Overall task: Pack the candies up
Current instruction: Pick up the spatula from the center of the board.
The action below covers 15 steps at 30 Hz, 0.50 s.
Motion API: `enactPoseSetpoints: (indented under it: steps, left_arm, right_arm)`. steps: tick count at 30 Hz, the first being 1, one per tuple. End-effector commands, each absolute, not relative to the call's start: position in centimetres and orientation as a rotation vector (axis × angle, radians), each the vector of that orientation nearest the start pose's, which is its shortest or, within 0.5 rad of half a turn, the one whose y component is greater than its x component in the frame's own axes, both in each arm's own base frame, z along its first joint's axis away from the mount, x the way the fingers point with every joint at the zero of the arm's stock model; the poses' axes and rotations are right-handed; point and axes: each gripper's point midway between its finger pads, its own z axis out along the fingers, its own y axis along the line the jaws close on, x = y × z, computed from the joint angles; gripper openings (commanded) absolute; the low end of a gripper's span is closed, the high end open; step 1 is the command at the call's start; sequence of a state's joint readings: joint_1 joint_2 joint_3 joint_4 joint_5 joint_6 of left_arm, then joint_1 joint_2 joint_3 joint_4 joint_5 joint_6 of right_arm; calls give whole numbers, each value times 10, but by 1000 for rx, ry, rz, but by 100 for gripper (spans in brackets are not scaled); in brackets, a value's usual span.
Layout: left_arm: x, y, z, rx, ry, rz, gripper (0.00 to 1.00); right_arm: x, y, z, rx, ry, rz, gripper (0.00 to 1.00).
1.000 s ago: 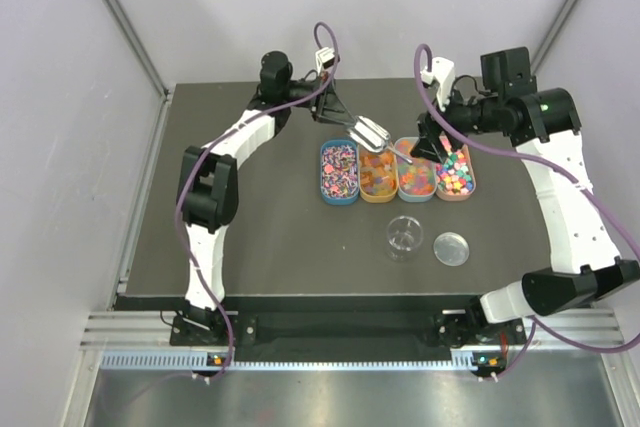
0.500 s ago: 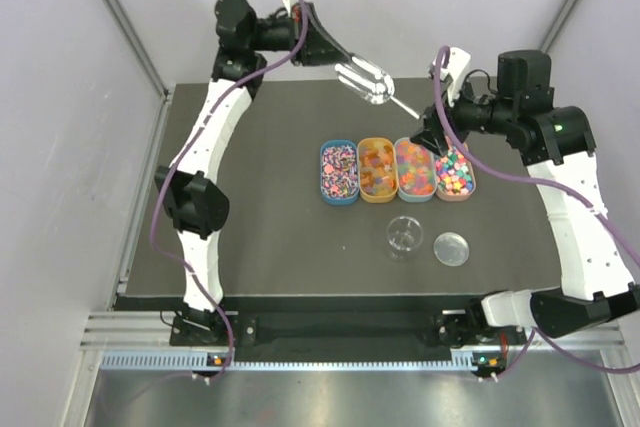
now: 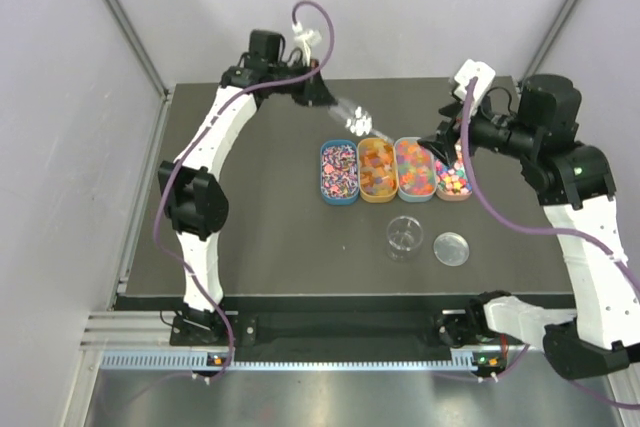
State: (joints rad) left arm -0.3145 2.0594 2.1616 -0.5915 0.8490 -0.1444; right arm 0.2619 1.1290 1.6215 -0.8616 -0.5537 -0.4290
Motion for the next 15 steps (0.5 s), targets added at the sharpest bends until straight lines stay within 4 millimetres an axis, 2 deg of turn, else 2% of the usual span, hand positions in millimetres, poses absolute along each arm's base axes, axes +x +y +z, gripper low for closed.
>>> enactPoseSetpoints:
  steps: [1,2,4,5,6,7,8,9,10,11,12,15]
  left_arm:
    - [430,-285,295,707,2054,-1119,0]
    - [427,-285,290,697,2074,-1139,0]
    - [418,-289,301,679,2055,-1262,0]
    - [420,-280,292,610,2076,-1344,0]
    - [407,-280,307,428,2129,-1574,0]
    - [407,-281,344,580,1865,-1724,0]
    - [403,-270,320,427,1937,-1862,0]
    - [400,-266,327,366,1971,-1914,0]
    - [396,-263,320,330,2033,-1936,0]
    - [398,-258,318,330,2026,-1940,0]
    - [396,-257,326,290,2030,-1986,0]
    - [396,-256,331,307,2015,-1996,0]
  right_arm:
    - [266,158,407,-981,1516,401,72]
    - [268,156,399,-987,1531,384,72]
    - [274,154,378,-1009,1594,378,70]
    - [273,154,371,-1027,1608,378,70]
    - [273,153,366,-1025,1616,376,69]
    - [271,153,368,-1022,1600,371,69]
    - [272,153,376,-1014,1550,355,69]
    - [266,152,377,-1009,1525,349,70]
    - [265,151,381,-999,1501,338,71]
    - [265,151,386,-983,1480,331,71]
    - [263,150,384,-975,1485,334,72]
    - [260,154,388,-974,1490,376,73]
